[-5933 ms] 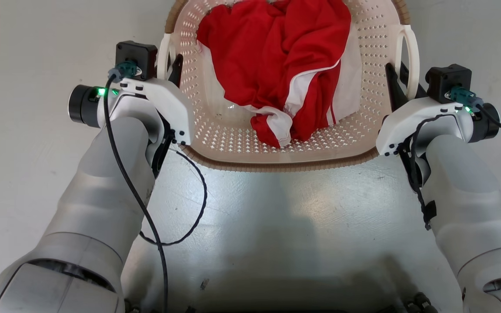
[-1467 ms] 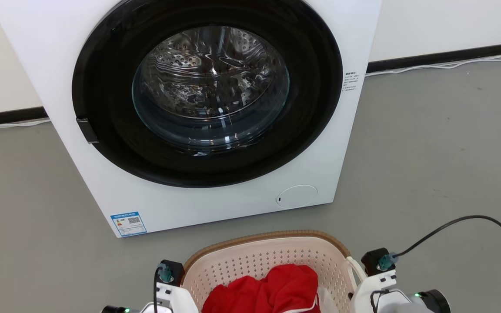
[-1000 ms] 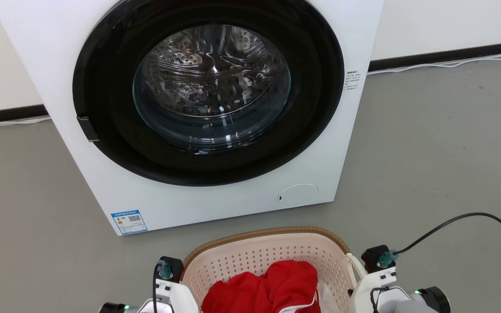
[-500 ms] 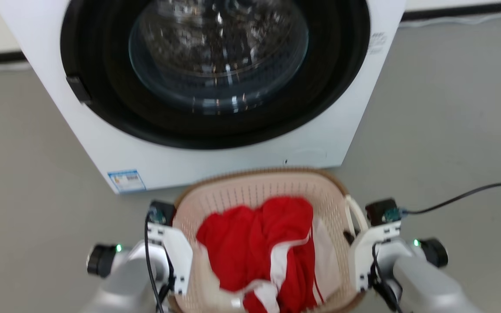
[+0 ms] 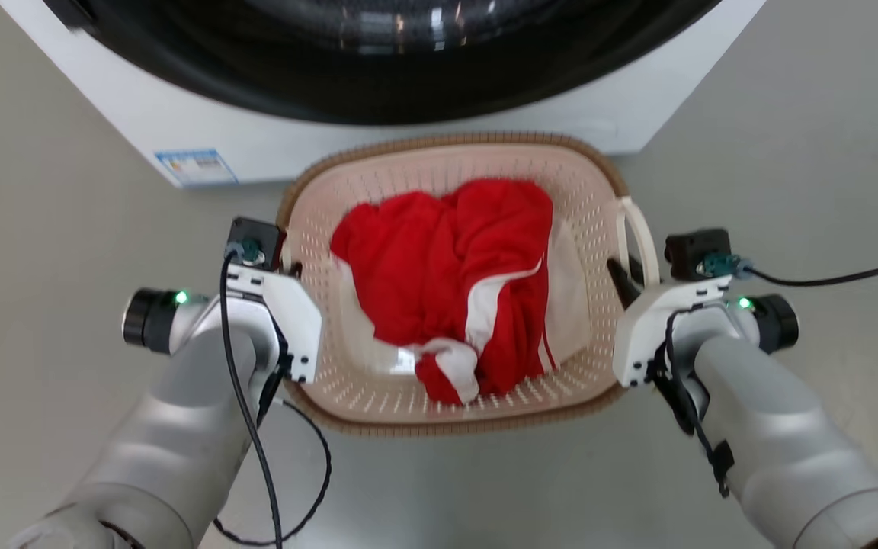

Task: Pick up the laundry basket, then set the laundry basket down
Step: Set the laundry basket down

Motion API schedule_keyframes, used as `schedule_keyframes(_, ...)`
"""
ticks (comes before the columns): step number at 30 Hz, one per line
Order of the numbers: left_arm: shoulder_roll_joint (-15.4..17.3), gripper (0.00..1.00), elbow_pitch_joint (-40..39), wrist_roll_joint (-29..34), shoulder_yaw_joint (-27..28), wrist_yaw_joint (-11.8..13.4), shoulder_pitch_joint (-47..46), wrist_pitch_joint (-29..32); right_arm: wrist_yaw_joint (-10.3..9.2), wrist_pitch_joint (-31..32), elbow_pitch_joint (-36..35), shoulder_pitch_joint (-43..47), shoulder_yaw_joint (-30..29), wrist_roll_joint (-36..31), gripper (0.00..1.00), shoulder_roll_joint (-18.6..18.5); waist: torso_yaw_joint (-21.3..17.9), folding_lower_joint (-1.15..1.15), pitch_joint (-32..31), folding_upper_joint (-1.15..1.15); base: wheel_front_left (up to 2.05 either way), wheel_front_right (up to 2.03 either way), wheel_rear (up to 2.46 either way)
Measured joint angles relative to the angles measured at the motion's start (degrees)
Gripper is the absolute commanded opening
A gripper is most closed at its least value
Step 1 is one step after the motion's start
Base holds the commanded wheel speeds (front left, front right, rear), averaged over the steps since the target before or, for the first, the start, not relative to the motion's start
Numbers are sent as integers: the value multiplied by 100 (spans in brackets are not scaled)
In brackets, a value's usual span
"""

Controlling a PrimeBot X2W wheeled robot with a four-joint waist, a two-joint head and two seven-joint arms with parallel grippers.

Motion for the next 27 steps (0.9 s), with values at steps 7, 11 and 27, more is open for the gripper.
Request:
schedule_keyframes(7, 0, 0, 38, 87, 31, 24, -381, -344, 1, -277, 154, -457, -81, -118, 0, 10, 30, 0, 779, 0, 0, 0, 0)
schedule_keyframes(11, 5, 0, 47, 114, 53, 66, -627, -466, 1, -410, 226, -734, -140, -181, 0, 11, 24, 0, 1197, 0, 0, 0, 0)
schedule_keyframes(27, 92, 0, -94, 233, 237, 124, -1330, -625, 44, -680, 454, -1407, -563, -542, 0, 35, 91, 0, 2490, 0, 0, 0, 0)
